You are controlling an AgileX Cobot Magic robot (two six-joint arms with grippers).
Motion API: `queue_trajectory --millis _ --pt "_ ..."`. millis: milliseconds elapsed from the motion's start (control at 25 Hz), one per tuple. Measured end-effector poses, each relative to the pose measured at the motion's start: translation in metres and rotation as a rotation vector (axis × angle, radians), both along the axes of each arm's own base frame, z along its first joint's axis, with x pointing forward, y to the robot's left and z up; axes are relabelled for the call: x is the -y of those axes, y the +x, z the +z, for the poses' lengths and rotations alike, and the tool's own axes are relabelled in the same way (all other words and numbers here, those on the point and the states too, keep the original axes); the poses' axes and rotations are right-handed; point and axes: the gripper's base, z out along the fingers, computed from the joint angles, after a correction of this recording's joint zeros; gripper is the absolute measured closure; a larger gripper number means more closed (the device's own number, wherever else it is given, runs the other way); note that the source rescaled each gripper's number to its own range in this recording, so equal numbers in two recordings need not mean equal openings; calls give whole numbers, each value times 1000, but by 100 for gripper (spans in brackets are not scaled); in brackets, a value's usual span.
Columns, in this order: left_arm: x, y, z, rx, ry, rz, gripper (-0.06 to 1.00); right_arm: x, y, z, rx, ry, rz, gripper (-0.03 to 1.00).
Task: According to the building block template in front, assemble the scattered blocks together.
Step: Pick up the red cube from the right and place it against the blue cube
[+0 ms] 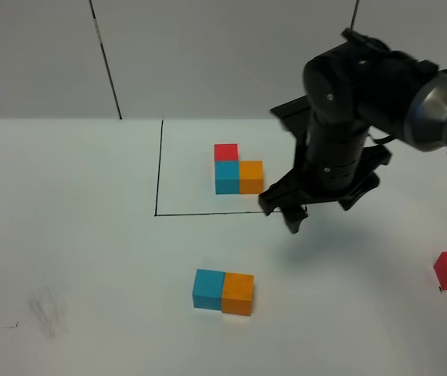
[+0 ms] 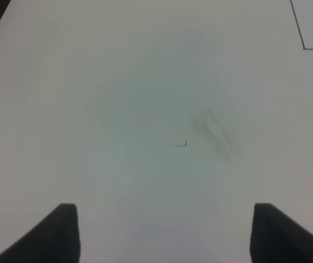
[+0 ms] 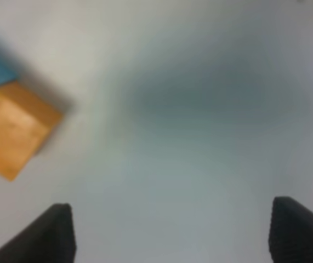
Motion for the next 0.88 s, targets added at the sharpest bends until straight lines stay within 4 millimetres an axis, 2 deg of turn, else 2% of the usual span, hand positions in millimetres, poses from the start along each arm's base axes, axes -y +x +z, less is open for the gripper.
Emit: queue_trajectory --millis 160,360,600,880 --pt "0 0 0 0 0 0 26 49 14 7 27 -20 -197 45" --pt "0 0 0 0 0 0 26 100 -8 -14 -30 -91 -308 46" --pt "0 0 0 0 0 0 26 138 -37 -34 80 -22 -394 46" --pt "0 0 0 0 0 0 26 169 -38 -41 121 -23 -415 46"
